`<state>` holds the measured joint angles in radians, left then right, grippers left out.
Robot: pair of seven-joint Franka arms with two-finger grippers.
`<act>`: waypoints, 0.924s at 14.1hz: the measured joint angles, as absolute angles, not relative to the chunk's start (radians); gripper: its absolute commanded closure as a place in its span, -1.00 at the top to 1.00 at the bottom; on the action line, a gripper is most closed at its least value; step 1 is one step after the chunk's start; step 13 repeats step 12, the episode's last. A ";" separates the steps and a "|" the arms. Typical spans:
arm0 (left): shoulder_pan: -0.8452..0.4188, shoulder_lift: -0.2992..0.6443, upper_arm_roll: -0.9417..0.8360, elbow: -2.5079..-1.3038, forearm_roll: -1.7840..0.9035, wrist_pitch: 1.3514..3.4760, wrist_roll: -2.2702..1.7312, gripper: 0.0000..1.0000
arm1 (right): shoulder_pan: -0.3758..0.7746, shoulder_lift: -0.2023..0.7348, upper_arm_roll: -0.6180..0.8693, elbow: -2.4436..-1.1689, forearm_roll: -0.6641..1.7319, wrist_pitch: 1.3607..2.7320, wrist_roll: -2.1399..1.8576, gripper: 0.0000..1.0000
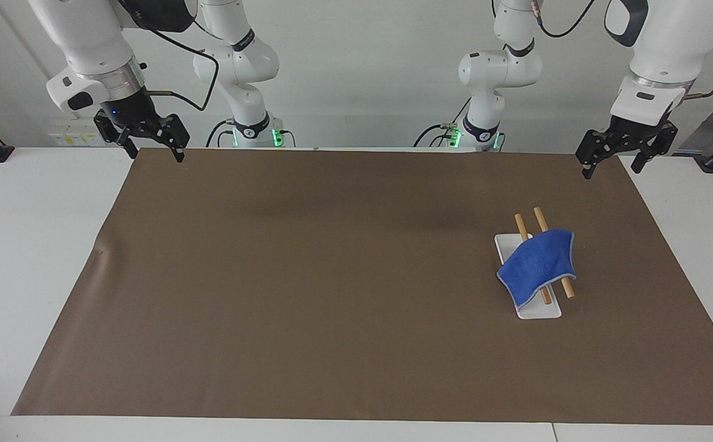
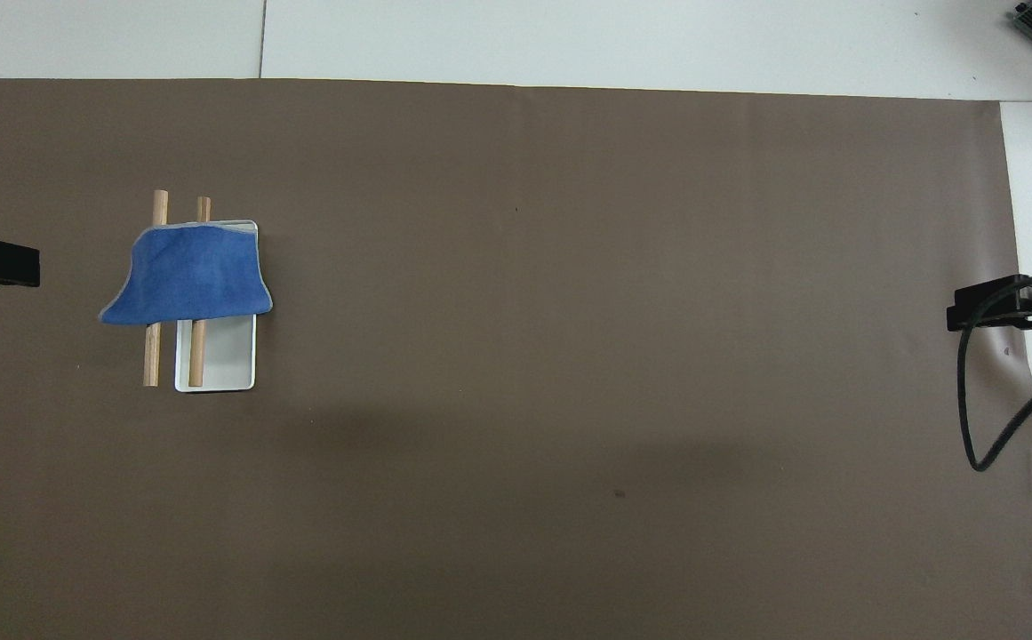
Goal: Right arm passes towel to left arm to hang
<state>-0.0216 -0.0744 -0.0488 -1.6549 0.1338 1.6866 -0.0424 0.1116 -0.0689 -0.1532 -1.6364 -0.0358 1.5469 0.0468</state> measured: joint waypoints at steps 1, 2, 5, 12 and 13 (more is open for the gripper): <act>-0.022 -0.074 -0.058 -1.655 0.131 1.687 -0.042 1.00 | 0.112 -0.069 -0.153 -1.637 -0.036 1.547 0.047 1.00; -0.022 -0.075 -0.064 -1.655 0.123 1.687 -0.042 1.00 | 0.112 -0.069 -0.153 -1.637 -0.036 1.547 0.047 1.00; -0.022 -0.075 -0.066 -1.655 0.082 1.687 -0.042 1.00 | 0.112 -0.069 -0.153 -1.637 -0.036 1.547 0.047 1.00; -0.022 -0.075 -0.064 -1.655 0.034 1.687 -0.042 1.00 | 0.112 -0.070 -0.153 -1.638 -0.036 1.547 0.047 1.00; -0.022 -0.075 -0.064 -1.655 0.034 1.687 -0.042 1.00 | 0.112 -0.070 -0.153 -1.638 -0.036 1.547 0.047 1.00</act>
